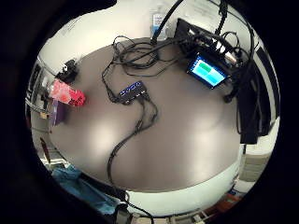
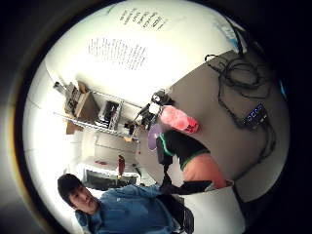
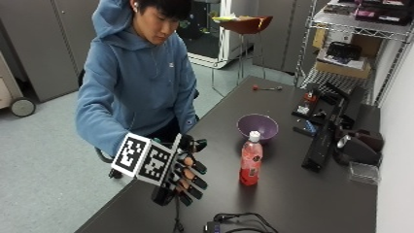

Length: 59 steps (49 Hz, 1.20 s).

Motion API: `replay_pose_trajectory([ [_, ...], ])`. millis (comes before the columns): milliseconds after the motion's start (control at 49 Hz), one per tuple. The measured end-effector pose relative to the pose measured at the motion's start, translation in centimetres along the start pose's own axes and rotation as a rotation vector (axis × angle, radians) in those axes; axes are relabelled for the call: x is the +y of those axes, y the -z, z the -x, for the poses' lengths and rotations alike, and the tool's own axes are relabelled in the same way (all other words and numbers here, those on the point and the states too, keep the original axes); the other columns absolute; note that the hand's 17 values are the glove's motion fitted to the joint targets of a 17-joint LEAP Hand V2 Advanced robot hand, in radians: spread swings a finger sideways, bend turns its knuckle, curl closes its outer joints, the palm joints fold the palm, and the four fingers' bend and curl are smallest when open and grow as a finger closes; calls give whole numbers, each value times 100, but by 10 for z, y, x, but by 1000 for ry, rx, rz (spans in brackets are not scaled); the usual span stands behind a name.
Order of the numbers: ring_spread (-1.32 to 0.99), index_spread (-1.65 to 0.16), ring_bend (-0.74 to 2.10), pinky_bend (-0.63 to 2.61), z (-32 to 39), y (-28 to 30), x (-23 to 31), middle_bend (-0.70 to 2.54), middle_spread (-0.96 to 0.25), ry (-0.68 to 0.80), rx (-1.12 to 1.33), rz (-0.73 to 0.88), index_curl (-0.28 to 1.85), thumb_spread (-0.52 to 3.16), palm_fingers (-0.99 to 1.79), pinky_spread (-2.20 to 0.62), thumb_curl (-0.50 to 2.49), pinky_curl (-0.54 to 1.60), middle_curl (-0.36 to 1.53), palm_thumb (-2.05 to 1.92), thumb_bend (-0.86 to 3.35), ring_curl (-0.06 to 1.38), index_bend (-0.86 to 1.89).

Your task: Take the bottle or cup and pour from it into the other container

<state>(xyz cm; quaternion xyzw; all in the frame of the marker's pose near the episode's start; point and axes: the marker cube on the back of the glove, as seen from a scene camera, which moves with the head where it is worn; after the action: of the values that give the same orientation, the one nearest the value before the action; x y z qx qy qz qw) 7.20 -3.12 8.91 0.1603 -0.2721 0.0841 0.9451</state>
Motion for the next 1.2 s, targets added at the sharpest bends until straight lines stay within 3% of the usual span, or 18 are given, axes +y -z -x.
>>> replay_pose_trajectory([
  [368,13,-28,48,51,2,-72,-8,25,9,18,-222,-52,15,100,3,24,36,34,33,46,-3,28,11],
  [817,13,-28,50,54,51,-181,-15,23,11,104,-476,60,16,96,-2,24,35,35,33,47,-3,28,11],
  [1205,16,-26,60,56,97,-246,-32,23,16,122,-705,-35,15,87,11,25,38,35,33,67,0,30,10],
])
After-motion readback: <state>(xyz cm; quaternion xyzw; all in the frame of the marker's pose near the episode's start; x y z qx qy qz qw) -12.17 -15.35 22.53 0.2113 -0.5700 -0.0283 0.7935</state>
